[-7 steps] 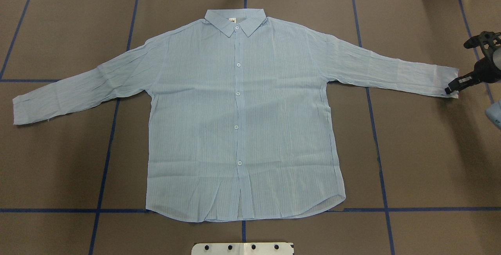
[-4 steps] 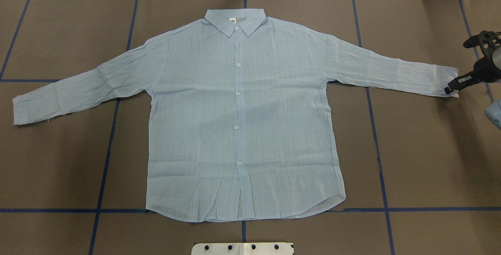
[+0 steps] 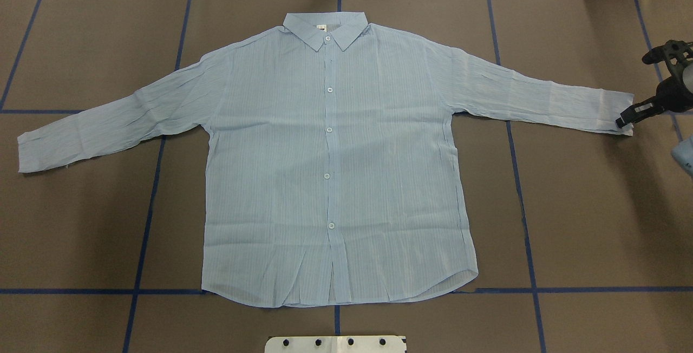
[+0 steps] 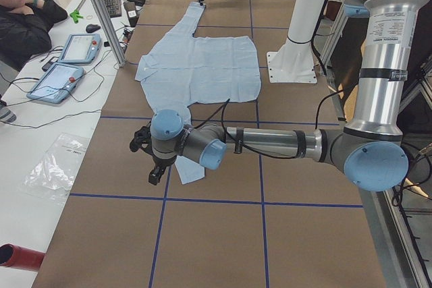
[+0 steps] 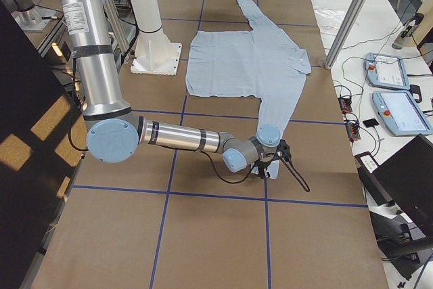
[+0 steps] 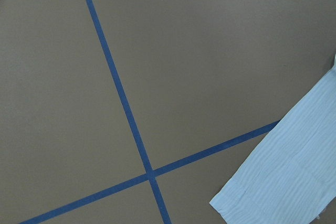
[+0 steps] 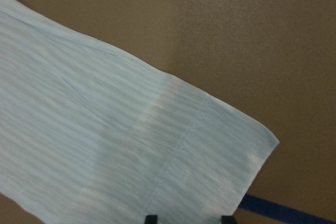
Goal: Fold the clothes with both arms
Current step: 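Lower the right gripper onto the cuff of the sleeve nearest it and grasp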
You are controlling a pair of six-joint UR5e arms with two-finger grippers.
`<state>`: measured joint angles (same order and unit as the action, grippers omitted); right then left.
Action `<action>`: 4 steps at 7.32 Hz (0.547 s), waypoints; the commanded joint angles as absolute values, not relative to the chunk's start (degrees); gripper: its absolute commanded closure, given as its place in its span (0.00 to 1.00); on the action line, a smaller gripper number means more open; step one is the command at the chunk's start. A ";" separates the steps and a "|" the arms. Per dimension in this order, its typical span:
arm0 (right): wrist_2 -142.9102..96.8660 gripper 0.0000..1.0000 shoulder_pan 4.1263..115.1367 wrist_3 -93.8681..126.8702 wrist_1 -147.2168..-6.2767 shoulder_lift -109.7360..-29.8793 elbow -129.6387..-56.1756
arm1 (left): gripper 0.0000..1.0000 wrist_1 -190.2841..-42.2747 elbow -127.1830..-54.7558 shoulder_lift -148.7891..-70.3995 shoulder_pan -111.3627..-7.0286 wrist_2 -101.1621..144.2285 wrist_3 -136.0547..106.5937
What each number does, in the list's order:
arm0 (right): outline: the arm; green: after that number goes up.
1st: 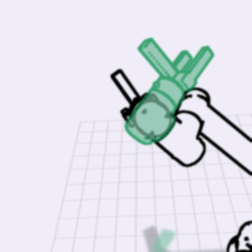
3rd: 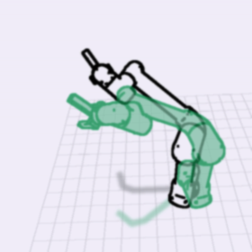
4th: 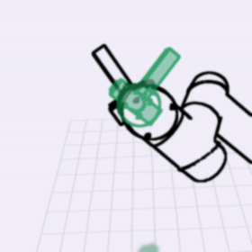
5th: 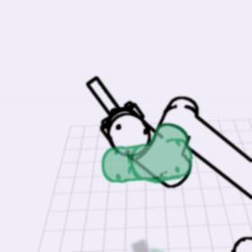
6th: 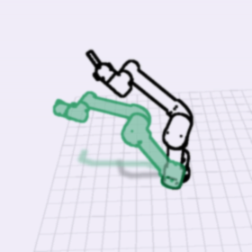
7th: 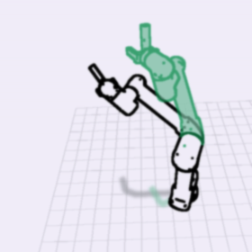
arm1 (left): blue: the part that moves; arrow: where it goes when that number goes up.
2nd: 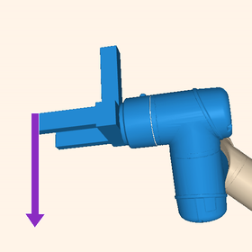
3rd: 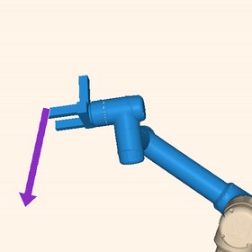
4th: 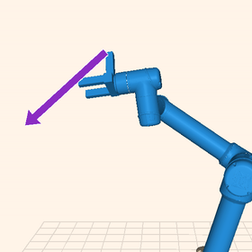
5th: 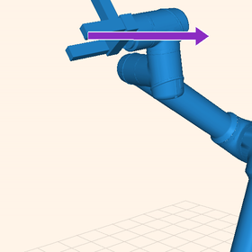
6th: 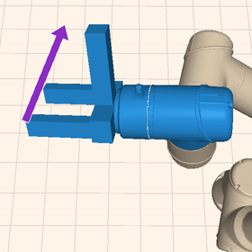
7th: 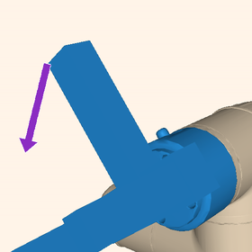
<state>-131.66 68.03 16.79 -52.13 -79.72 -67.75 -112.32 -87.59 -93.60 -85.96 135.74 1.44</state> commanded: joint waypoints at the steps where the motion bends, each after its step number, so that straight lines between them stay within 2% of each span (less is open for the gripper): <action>1: -131.66 0.49 68.12 16.79 -52.12 -79.80 -67.68 | 0.00 -112.32 -87.54 -93.60 -85.96 135.79 1.41; 4: -131.40 0.49 68.12 16.79 -52.82 -79.81 -67.50 | 0.00 -112.32 -87.54 -93.60 -85.96 135.79 1.41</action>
<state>-131.53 68.11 16.79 -52.38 -79.85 -67.50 -112.32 -87.54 -93.60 -85.96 135.75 1.41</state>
